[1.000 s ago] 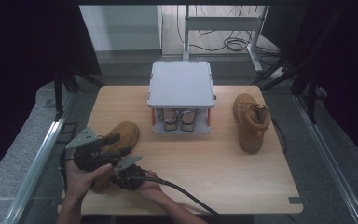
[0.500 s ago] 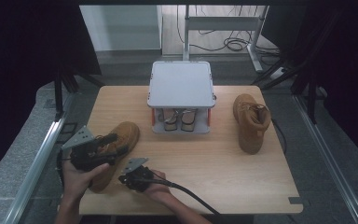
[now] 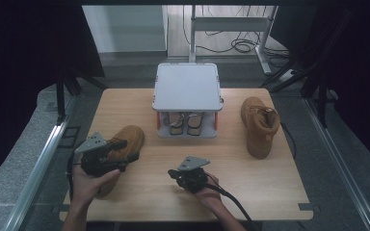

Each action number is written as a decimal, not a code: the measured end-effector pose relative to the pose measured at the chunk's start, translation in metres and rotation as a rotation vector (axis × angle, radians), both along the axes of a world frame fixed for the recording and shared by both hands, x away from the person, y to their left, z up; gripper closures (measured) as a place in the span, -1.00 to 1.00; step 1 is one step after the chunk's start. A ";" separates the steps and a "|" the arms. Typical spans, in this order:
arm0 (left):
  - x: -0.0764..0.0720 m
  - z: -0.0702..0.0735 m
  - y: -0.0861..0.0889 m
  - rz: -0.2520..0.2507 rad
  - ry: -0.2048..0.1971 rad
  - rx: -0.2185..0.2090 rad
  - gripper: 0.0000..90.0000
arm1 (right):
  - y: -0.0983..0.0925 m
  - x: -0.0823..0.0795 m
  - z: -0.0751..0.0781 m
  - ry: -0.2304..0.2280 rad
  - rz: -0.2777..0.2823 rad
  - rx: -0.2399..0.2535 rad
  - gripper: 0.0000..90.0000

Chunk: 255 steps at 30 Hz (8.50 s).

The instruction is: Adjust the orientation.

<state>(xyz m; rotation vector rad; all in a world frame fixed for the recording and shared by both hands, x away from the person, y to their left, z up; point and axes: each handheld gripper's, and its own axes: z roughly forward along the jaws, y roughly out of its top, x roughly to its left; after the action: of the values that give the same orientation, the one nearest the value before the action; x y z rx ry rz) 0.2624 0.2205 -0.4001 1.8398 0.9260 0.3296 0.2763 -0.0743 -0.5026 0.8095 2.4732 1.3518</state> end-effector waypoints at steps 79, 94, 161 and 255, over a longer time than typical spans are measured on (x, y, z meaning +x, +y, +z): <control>0.005 -0.014 -0.006 -0.030 0.053 0.025 -0.27 | -0.216 0.070 0.087 -0.118 -0.624 0.017 0.45; 0.007 -0.016 -0.006 -0.026 0.059 0.027 -0.27 | -0.191 0.091 0.041 -0.054 -0.646 -0.060 0.98; 0.010 -0.022 -0.007 -0.024 0.071 0.045 -0.27 | -0.249 0.091 0.089 -0.160 -0.652 -0.117 0.21; 0.009 -0.023 -0.008 -0.027 0.077 0.048 -0.27 | -0.224 -0.044 0.094 -0.240 -0.414 0.033 0.15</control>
<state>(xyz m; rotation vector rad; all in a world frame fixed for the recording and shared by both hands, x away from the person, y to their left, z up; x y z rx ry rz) 0.2714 0.2122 -0.4228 1.9182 0.9520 0.2679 0.2321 -0.2985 -0.4090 1.0295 1.9697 1.2537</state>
